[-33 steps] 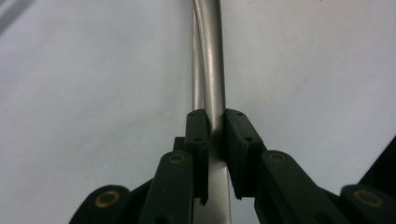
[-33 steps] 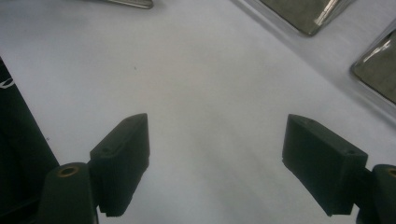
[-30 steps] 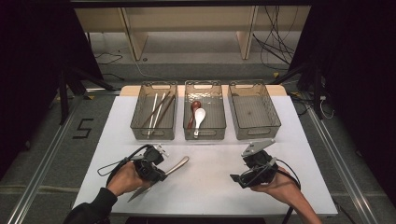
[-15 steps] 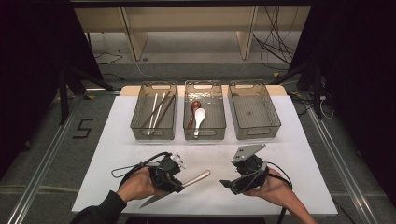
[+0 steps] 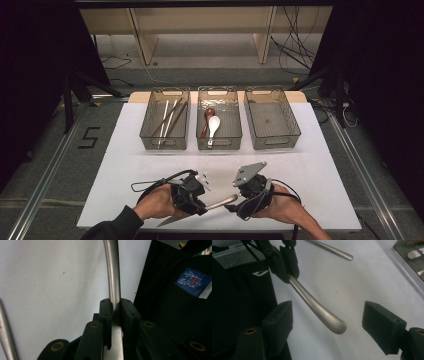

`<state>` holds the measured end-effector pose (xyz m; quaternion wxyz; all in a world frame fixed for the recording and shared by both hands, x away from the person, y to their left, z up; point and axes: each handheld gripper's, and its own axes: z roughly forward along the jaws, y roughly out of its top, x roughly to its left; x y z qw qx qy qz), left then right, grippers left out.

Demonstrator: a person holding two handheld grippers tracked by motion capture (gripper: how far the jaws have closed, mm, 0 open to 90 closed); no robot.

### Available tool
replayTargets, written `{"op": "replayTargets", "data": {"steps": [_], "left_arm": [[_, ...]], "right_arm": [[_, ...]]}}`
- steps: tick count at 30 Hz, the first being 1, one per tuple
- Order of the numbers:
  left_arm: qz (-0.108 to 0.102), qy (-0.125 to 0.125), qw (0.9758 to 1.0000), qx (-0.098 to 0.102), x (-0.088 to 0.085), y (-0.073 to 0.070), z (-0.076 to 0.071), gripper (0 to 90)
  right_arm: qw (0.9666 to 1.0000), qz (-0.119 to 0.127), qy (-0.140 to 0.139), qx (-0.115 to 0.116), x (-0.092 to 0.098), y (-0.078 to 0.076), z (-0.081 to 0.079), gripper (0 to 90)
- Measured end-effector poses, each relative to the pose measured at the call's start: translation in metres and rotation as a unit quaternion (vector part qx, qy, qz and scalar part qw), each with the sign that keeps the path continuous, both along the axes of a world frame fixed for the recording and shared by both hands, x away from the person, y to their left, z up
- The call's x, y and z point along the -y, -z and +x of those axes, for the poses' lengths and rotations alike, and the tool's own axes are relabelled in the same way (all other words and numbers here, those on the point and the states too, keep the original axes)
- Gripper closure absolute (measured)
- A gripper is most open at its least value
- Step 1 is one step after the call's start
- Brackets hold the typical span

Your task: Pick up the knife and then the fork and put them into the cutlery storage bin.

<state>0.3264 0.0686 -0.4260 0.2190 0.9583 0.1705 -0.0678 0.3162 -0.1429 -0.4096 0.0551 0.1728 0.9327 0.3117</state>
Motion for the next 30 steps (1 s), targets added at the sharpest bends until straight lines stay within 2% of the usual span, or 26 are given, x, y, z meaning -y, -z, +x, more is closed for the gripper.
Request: {"op": "replayTargets", "data": {"steps": [11, 15, 16, 30], "left_arm": [[-0.011, 0.020, 0.9997, 0.000, 0.008, -0.006, -0.002, 79.3], [-0.014, 0.028, 0.9995, -0.004, 0.010, -0.008, -0.003, 79.3], [-0.014, 0.030, 0.9994, -0.006, 0.010, -0.008, -0.002, 79.3], [-0.019, 0.047, 0.9985, -0.021, 0.014, -0.010, -0.001, 79.3]], "right_arm": [[0.9993, -0.021, -0.031, -0.002, -0.008, 0.007, -0.005, 31.0], [0.9987, -0.029, -0.042, 0.010, -0.010, 0.009, -0.005, 34.9], [0.9986, -0.031, -0.042, 0.006, -0.011, 0.010, -0.006, 35.6], [0.9944, -0.064, -0.079, 0.028, -0.019, 0.017, -0.013, 48.7]]}}
